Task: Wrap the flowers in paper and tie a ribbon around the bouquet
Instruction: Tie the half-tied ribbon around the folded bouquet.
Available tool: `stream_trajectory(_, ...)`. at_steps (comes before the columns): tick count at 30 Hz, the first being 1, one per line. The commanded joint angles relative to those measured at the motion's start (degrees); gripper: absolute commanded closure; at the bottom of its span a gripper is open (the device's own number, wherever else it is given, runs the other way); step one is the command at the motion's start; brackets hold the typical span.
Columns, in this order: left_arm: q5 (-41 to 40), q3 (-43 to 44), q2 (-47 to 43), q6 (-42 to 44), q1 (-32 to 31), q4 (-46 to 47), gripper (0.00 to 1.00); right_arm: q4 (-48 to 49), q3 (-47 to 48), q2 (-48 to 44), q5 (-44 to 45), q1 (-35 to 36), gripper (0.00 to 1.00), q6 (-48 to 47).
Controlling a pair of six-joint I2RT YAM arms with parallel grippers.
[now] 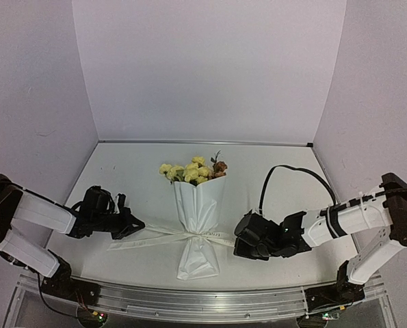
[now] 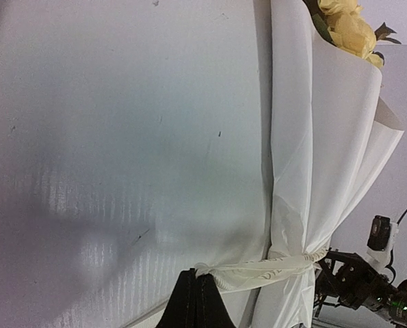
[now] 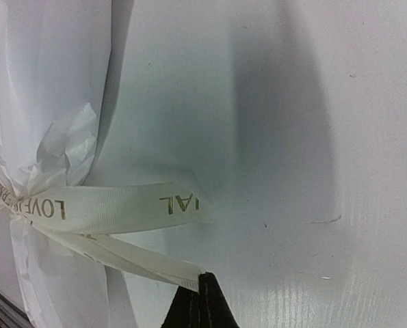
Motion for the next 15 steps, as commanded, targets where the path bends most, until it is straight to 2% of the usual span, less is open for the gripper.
stream_trajectory(1,-8.65,-1.93,1.03,-1.33,6.02,-0.67,1.0,-17.54,-3.94,-0.44,5.47,-2.29,1.0,2.36)
stream_trajectory(15,-6.66,-2.66,-2.71,-1.51,10.38,-2.68,1.0,-17.75,-7.07,-4.47,7.21,-3.26,1.0,5.49)
